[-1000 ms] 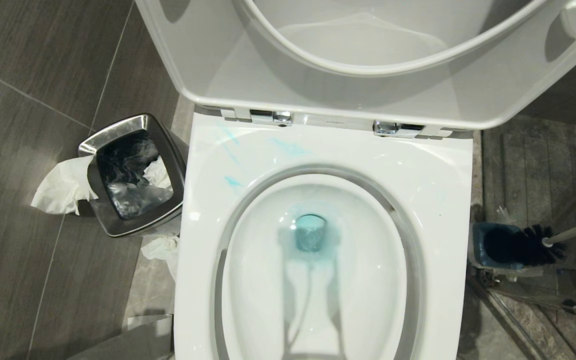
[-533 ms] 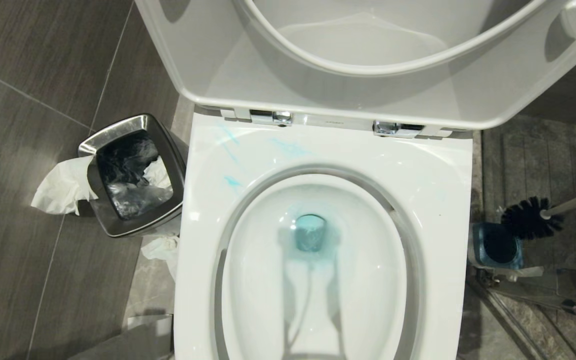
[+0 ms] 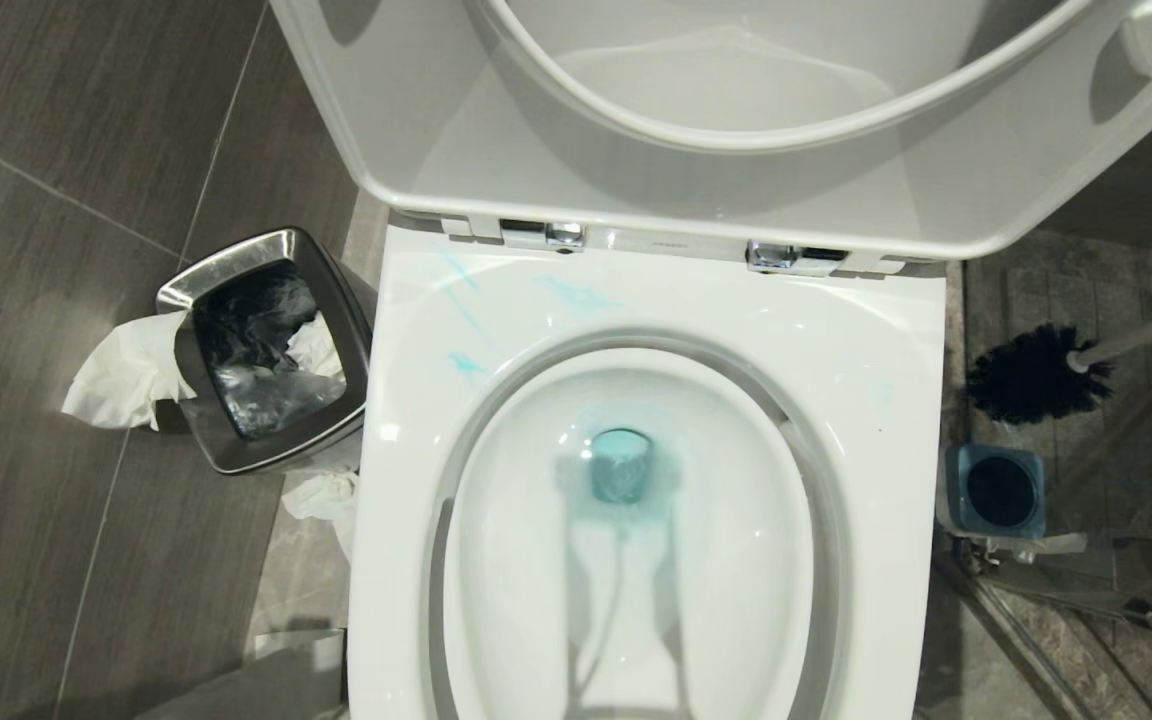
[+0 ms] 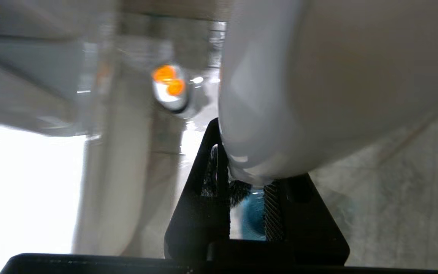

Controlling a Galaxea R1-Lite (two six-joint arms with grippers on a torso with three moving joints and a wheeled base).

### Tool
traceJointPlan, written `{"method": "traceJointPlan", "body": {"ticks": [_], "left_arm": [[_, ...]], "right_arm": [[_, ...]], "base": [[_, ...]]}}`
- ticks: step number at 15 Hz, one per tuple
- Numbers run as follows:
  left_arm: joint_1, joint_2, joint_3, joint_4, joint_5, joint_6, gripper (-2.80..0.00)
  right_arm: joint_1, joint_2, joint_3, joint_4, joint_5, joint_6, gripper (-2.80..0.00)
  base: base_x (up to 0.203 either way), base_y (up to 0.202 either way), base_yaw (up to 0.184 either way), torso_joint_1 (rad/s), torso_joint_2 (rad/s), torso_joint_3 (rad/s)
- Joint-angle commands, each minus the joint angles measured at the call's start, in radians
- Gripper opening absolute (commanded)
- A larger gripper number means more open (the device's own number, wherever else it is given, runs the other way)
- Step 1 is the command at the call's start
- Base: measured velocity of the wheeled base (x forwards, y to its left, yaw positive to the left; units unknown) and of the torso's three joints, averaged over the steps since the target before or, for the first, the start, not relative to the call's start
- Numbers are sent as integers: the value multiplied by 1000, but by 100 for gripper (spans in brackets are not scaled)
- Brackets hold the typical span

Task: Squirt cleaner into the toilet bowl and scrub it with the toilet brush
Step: Scrub the toilet bowl

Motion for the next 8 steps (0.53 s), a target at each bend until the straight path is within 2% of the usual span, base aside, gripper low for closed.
{"method": "traceJointPlan", "body": {"ticks": [1, 4, 8], "left_arm": [[0, 2, 2, 0, 0, 1, -280], [0, 2, 2, 0, 0, 0, -280], [0, 2, 2, -1, 0, 2, -280]], "right_arm": [[0, -39, -130, 181, 35, 1, -280], [0, -56, -282, 364, 74, -1, -280], [0, -38, -466, 493, 76, -5, -280]], "base": [[0, 0, 0, 0, 0, 0], [0, 0, 0, 0, 0, 0], [0, 0, 0, 0, 0, 0]]}}
